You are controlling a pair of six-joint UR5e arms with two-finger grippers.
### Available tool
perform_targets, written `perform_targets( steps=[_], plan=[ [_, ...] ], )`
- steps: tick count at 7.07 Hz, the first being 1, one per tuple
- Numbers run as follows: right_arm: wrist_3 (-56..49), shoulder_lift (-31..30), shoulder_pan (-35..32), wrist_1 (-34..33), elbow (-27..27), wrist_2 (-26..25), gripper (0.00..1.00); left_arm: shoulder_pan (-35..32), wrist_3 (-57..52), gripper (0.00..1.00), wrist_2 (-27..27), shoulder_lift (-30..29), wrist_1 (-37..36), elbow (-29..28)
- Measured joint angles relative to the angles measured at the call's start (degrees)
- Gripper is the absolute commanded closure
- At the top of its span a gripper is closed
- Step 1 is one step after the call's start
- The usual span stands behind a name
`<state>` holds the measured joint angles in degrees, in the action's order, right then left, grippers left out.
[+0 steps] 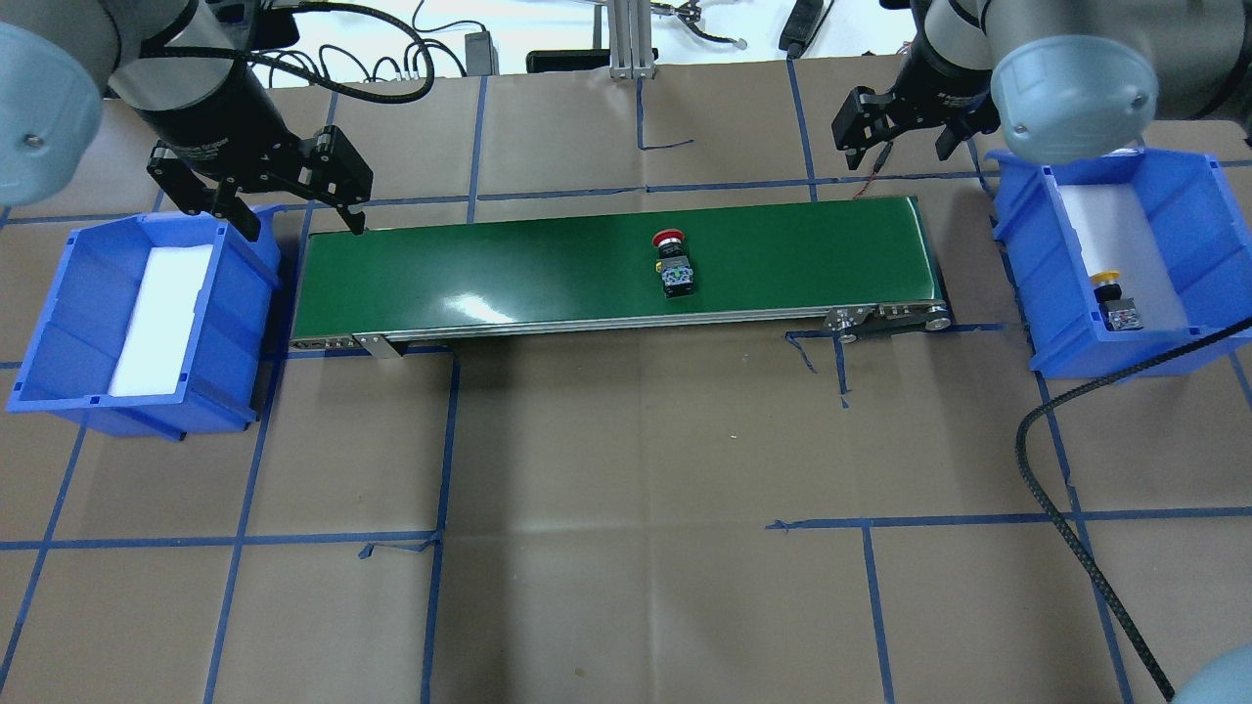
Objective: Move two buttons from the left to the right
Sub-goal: 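Lower the open right gripper over the red-capped button on the belt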
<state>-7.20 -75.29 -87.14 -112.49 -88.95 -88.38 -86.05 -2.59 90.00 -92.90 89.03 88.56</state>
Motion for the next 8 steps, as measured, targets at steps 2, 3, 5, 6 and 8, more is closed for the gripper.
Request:
perform_targets(
  steps=[2, 3, 5, 6, 8],
  plan=[
    [-0.1, 0.9, 0.0, -0.3, 0.0, 0.0, 0.0, 0.0, 0.0, 0.01, 0.0, 0.0, 0.0, 0.0],
    [0.0, 1.9, 0.0, -0.3, -0.2, 0.0, 0.0, 0.0, 0.0, 0.01, 0.0, 0.0, 0.0, 0.0],
    [0.5, 4.0, 0.0, -0.7, -0.5, 0.7, 0.0, 0.0, 0.0, 0.01, 0.0, 0.0, 0.0, 0.0],
    [1.5, 4.5, 0.0, -1.0, -0.5, 2.8, 0.0, 0.0, 0.0, 0.01, 0.0, 0.0, 0.0, 0.0],
    [2.9, 5.2, -0.2, -1.0, -1.2, 6.6, 0.01, 0.0, 0.0, 0.01, 0.0, 0.0, 0.0, 0.0]
  ],
)
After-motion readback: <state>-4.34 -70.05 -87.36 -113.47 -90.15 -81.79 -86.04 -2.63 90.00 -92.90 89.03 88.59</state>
